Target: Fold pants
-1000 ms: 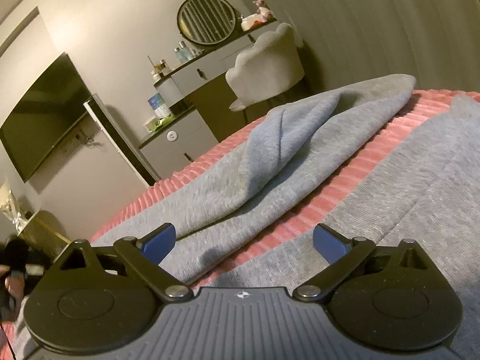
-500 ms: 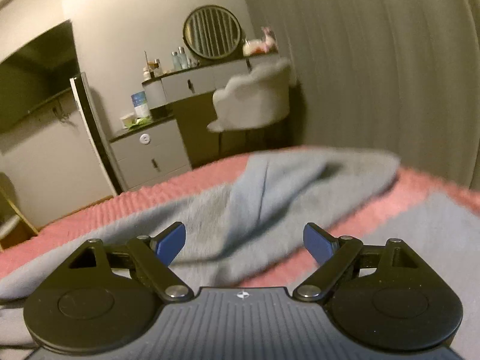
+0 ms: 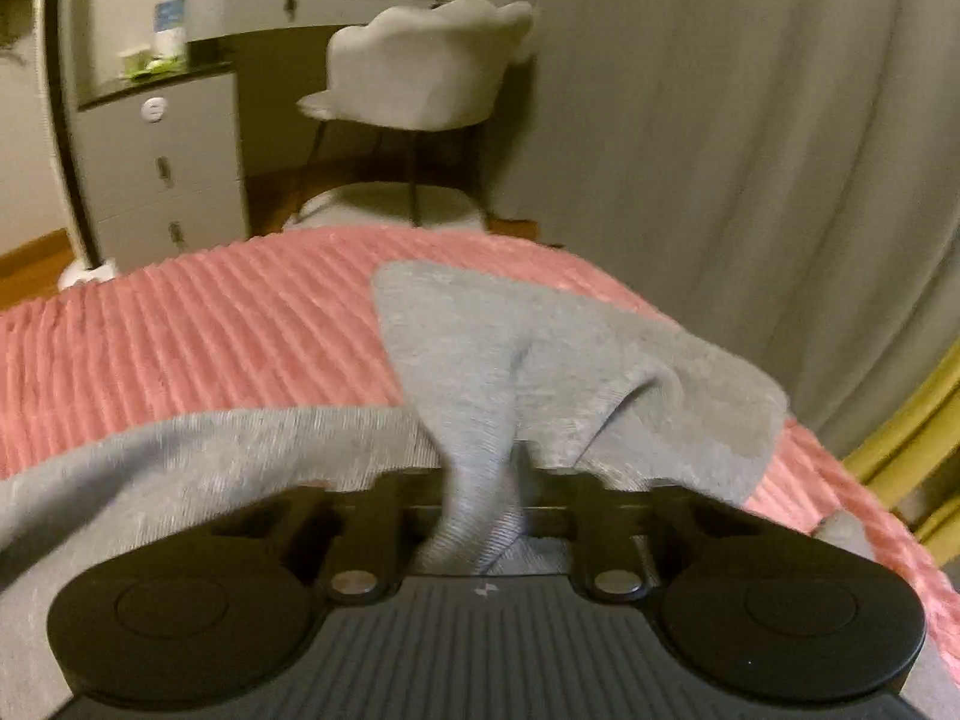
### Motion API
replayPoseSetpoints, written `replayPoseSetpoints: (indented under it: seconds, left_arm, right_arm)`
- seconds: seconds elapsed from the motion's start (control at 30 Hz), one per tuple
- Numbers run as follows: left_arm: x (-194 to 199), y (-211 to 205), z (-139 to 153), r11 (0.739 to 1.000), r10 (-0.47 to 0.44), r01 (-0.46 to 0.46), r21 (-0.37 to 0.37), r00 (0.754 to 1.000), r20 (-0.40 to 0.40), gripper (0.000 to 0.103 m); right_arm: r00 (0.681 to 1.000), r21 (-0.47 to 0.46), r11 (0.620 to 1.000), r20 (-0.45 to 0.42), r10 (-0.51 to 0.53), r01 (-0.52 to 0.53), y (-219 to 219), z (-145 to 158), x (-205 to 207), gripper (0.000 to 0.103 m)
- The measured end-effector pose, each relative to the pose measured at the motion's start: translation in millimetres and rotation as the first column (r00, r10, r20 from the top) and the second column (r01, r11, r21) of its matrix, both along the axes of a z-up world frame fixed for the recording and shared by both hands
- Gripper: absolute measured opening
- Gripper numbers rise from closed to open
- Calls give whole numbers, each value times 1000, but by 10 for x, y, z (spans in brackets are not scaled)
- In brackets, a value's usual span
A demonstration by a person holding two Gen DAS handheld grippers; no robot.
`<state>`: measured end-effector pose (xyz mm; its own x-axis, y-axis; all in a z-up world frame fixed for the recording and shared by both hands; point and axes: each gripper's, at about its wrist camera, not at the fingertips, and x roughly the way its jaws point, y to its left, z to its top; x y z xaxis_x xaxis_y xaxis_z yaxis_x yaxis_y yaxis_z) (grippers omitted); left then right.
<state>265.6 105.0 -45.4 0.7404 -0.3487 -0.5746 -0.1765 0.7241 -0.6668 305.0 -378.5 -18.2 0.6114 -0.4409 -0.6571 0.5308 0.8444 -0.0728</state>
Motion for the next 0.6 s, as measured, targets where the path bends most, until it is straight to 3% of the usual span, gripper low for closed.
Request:
replayPoseSetpoints:
  seconds: [0.13,0.23,0.33,0.43,0.5,0.53,0.6]
  left_arm:
    - [-167,-1,201,997,-40,37,62,998,40,1]
    - [-469,102,441,997,-73,69,40,994,86,1]
    - [-925,214,709,992,-104,92,92,984,145,1]
    - [-1393,302,800,980,-165,145,134,975,150,1]
    - [-1541,336,788,974,-169,145,171,977,133,3]
    - [-1560,352,782,973,-165,139,187,978,132,6]
    - [-1505,401,785,979,-115,93,184,987,113,24]
  right_arm:
    - [984,196,980,176,2,-37,-257,315,-610,6]
    - [938,331,941,343,-51,-70,-490,571,-1396,6]
    - [905,449,890,409,-119,-86,-678,554,-2152,6]
    - [892,519,853,411,-188,-59,-822,317,-2815,6]
    - [926,494,869,311,-214,35,-818,45,-3014,6]
    - [945,472,877,239,-223,87,-779,-110,-3035,7]
    - [949,458,869,147,-278,184,-676,-298,-3047,10]
